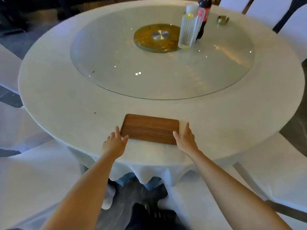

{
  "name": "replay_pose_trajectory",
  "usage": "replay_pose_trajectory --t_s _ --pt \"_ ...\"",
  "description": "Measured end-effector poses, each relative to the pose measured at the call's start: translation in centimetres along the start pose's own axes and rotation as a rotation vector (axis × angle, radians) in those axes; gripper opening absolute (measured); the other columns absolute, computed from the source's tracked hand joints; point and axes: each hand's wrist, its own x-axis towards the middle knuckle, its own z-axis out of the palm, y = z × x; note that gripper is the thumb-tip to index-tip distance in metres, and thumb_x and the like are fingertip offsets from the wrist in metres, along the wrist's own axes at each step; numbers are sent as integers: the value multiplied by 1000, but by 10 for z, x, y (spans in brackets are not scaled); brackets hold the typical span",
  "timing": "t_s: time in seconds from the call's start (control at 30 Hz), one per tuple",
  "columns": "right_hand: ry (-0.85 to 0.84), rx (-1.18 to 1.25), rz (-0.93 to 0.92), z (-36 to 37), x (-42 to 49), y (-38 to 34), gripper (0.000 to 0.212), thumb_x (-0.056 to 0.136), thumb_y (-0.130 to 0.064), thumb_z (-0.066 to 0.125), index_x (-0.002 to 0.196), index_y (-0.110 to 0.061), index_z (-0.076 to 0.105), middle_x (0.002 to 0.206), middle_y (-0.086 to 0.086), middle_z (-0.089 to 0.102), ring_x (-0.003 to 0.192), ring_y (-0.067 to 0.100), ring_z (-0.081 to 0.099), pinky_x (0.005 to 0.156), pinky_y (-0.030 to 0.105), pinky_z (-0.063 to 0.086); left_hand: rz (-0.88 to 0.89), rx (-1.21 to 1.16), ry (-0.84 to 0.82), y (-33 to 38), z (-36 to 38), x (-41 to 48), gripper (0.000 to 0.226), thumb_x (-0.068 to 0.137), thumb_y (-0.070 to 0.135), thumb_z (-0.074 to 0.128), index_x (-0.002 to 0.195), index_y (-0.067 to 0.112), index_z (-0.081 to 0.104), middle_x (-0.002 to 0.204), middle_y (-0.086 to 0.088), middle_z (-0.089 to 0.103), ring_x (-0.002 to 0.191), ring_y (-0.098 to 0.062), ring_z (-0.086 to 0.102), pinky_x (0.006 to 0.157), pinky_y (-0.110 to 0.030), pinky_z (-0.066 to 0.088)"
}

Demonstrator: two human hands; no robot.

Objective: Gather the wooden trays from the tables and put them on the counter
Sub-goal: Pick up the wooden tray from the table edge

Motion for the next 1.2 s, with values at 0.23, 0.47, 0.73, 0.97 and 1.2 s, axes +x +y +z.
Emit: replay_pose_trajectory --t_s 0.23,0.47,0.73,0.97,1.2 --pt "-52 62 135 13 20 4 68 95 -40 37 147 -7 7 150 19 27 135 34 31 106 40 32 -46 -40 -54 9 8 36 66 95 48 29 146 10 12 146 -17 34 125 -37 45 95 -48 43" --pt "-41 95 204 19 41 2 47 92 -32 42 128 -1 39 128 18 49 106 31 54 75 32 39 -76 -3 -73 12 12 60 52 96 43 33 129 4 35 131 -19 45 114 -38 53 86 -46 47" --pt "-60 135 267 21 47 1 45 94 -33 40 128 -4 35 104 11 54 93 33 60 73 36 47 -132 45 -51 12 11 74 52 96 47 28 117 1 42 114 -22 62 103 -39 60 75 -40 46" --pt "-20 70 241 18 52 -10 45 95 -35 40 123 1 41 115 19 58 90 31 55 70 34 41 -166 25 -71 0 -6 68 59 94 53 28 107 2 56 103 -17 66 94 -33 62 66 -34 43" --pt "-51 58 60 28 49 -65 41 95 -33 43 114 3 48 117 20 58 106 35 55 72 31 37 -316 -145 -16 -48 -35 36 52 93 55 30 81 9 52 66 -3 52 70 -24 53 60 -31 39"
